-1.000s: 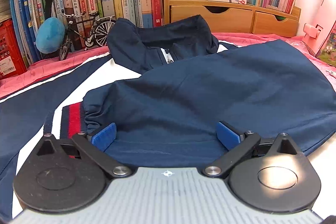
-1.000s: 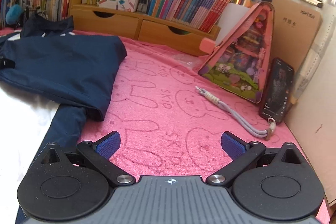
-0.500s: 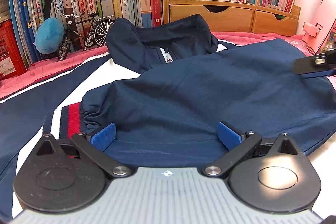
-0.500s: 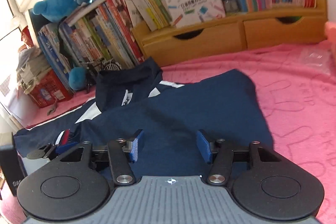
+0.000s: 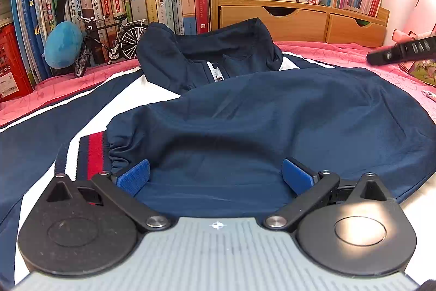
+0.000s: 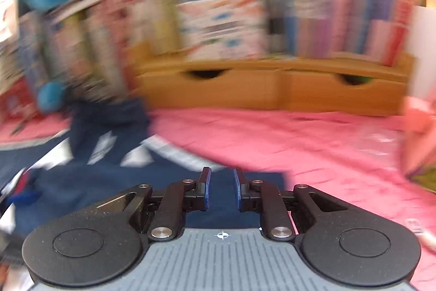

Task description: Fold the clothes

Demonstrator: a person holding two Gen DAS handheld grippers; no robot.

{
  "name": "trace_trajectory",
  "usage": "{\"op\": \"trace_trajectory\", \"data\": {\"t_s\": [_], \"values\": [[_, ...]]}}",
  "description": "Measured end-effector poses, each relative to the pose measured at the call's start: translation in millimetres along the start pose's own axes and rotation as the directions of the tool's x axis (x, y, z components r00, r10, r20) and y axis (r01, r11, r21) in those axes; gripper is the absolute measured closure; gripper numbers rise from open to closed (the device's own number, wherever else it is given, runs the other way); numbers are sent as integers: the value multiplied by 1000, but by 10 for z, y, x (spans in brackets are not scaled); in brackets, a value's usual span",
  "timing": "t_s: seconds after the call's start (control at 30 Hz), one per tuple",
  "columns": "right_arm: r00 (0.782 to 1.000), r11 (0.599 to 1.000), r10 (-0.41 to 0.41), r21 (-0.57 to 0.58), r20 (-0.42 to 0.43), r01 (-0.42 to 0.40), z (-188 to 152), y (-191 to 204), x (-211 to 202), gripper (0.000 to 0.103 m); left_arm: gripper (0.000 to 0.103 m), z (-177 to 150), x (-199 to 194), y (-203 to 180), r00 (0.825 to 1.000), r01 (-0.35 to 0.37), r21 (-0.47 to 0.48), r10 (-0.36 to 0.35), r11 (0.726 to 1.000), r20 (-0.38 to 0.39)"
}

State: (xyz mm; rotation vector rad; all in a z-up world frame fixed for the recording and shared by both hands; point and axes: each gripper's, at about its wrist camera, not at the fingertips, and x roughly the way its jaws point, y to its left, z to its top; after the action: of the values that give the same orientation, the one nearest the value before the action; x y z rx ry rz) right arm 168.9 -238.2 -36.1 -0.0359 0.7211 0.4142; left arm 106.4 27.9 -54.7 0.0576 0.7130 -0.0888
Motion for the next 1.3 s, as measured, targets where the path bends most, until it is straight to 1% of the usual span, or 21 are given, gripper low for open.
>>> {"op": "trace_trajectory", "data": {"t_s": [0.07,0.1,0.2,0.23,0.27,0.3,0.33,0.37,0.43,0.5,0.57,0.6,0.67,0.73,0.87,0.9,0.97,1.0,1.03,1.1,1.3], "values": [[997,996,55,-63,-53,-59,-132,193,67,84,0,0,0,-1,1000,0,0,0,1000,0],[998,995,28,-92,-60,-33,-192,200,92,84,0,0,1,0,1000,1,0,-1,1000,0],[985,971,-172,-170,-6,168,-341,-18,111,79,0,0,3,-1,1000,0,0,0,1000,0],[956,940,-293,-180,9,290,-373,-116,131,79,0,1,3,-1,1000,0,0,0,1000,0],[888,872,-459,-184,10,453,-381,-224,165,78,0,1,4,-1,1000,1,-1,-1,1000,0],[800,783,-600,-204,-2,587,-398,-314,185,76,0,1,4,0,1000,1,-1,-1,1000,0],[752,735,-659,-212,1,645,-434,-368,145,76,0,0,4,-1,1000,1,0,-1,1000,0],[778,764,-628,-179,16,620,-465,-366,29,76,0,0,4,0,1000,1,0,-1,1000,0],[868,864,-495,-79,41,497,-514,-306,-250,77,0,0,3,1,1000,1,0,-1,1000,0],[935,937,-348,-1,63,349,-534,-168,-465,73,0,0,1,5,1000,2,1,-2,1000,0],[980,981,-191,50,63,188,-546,7,-572,70,0,0,0,5,1000,1,2,-1,1000,0],[992,991,-116,67,53,112,-559,100,-586,69,0,0,0,4,1000,1,2,-1,1000,0],[1000,996,8,88,15,-9,-601,267,-559,66,0,2,0,5,1000,0,2,0,1000,0],[999,997,21,70,-33,-19,-676,361,-490,66,0,2,2,5,1000,0,2,0,1000,0],[988,987,-155,-36,-12,154,-829,258,-526,65,0,1,2,10,1000,1,2,-1,1000,0],[969,968,-247,-47,-9,246,-831,218,-540,61,0,0,2,11,1000,1,2,-1,1000,0],[908,906,-419,-59,-8,418,-837,175,-605,55,0,0,3,8,1000,1,2,-1,1000,0],[891,889,-455,-61,-2,454,-844,166,-674,55,0,0,3,7,1000,1,2,-1,1000,0],[889,887,-458,-54,7,458,-846,152,-753,55,0,0,3,6,1000,1,2,-1,1000,0],[923,923,-383,-20,31,384,-833,165,-909,48,0,-1,3,9,1000,1,3,-1,1000,0],[966,968,-241,-49,94,246,-700,595,-981,38,1,4,-83,57,1000,23,2,-23,1000,15]]}}
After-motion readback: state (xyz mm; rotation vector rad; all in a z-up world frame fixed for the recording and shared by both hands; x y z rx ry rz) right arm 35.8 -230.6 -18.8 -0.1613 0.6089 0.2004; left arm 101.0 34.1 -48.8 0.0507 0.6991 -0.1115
